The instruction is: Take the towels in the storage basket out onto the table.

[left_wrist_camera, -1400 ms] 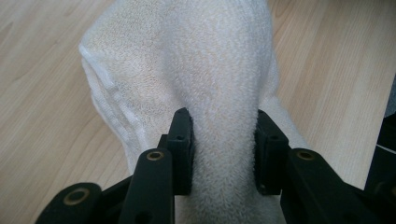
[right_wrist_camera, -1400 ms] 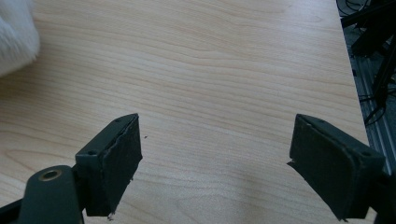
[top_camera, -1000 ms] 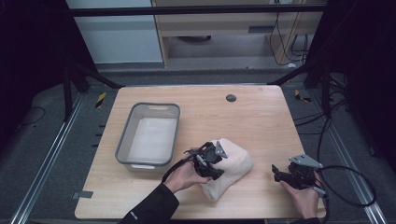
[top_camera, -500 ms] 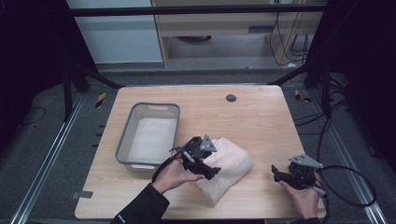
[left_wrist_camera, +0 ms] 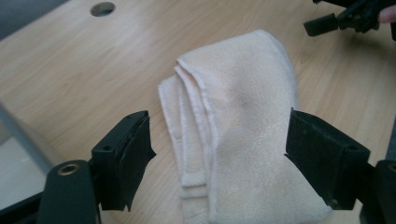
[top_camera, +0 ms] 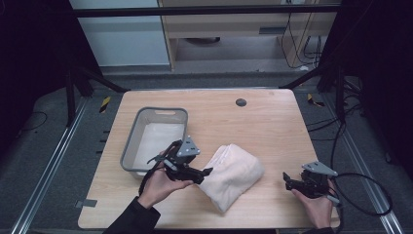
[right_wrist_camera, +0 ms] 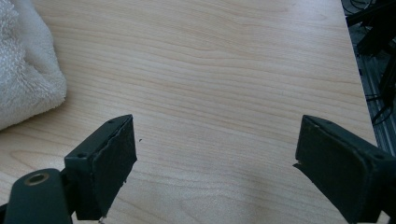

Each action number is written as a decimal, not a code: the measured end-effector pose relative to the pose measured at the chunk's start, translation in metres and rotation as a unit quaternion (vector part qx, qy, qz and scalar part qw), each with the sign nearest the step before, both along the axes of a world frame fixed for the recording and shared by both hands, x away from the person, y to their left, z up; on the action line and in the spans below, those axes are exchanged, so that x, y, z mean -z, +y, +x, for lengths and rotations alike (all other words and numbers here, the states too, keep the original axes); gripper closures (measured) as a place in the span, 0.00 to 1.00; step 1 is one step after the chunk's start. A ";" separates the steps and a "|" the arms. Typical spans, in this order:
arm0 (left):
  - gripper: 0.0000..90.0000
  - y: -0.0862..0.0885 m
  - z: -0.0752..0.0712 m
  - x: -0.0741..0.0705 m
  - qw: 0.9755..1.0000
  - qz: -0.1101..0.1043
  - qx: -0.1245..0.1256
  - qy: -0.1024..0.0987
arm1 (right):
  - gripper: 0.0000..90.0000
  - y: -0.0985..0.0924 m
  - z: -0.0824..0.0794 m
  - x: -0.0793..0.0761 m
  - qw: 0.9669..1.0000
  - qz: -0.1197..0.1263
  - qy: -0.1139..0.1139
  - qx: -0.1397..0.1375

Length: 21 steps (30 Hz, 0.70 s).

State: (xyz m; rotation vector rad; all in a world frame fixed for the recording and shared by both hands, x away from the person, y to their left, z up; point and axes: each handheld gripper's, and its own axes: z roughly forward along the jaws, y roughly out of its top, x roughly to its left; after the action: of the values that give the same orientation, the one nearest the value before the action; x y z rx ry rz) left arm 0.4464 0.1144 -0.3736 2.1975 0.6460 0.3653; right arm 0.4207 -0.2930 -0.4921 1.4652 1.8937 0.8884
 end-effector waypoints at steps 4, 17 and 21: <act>0.25 0.019 -0.005 -0.001 0.999 -0.025 -0.026 -0.014 | 0.14 0.000 0.000 0.000 1.000 0.002 0.000 0.001; 0.26 0.086 -0.020 0.000 0.986 -0.117 -0.107 -0.043 | 0.13 -0.001 -0.001 0.001 1.000 0.004 -0.003 0.001; 0.26 0.109 -0.023 -0.003 0.980 -0.128 -0.144 -0.056 | 0.13 -0.001 -0.001 0.000 1.000 0.004 -0.004 -0.002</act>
State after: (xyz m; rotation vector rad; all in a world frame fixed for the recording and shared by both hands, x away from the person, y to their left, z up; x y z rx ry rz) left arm 0.4235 0.2237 -0.3705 1.8295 0.8998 0.5200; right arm 0.4194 -0.2938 -0.4925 1.4626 1.8897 0.9030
